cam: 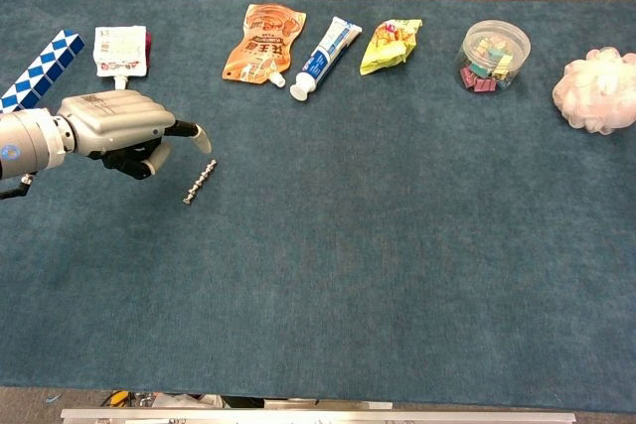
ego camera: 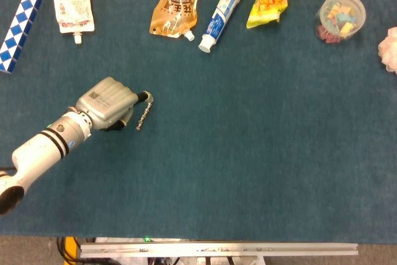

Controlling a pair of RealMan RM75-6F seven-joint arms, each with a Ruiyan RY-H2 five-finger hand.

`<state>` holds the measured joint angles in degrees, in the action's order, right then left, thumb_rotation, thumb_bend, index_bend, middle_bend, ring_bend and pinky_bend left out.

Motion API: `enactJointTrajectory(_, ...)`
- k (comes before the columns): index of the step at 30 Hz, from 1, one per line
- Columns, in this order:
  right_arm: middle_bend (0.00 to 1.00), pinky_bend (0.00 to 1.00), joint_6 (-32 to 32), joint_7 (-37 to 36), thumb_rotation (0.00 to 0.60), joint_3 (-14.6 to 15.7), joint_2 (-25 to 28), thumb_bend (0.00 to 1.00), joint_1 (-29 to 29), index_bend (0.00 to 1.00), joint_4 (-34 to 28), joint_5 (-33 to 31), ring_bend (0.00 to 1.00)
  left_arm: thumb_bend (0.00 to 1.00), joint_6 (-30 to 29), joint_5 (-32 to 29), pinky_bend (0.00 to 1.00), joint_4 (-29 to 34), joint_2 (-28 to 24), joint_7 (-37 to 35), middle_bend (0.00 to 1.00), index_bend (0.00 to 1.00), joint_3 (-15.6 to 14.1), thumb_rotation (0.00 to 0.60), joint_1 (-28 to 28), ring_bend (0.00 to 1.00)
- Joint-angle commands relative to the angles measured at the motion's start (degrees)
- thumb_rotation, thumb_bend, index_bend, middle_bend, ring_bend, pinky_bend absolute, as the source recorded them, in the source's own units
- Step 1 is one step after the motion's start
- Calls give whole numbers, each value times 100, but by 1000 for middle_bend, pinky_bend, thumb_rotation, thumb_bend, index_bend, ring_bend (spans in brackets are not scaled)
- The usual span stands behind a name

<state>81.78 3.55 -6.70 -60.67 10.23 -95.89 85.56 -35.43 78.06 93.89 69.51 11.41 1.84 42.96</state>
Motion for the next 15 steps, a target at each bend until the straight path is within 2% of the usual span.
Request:
enactJointTrajectory(1, 399, 303, 14, -24, 600, 8, 2, 289, -11, 400, 19, -3, 310, 819, 63, -259, 940, -64, 41, 166, 1000, 211, -57, 600, 57, 1000)
enactJointTrajectory(15, 399, 303, 40, -122, 600, 40, -34, 289, -49, 400, 94, -39, 311, 815, 277, -975, 943, -310, 245, 416, 1000, 214, -237, 600, 270, 1000)
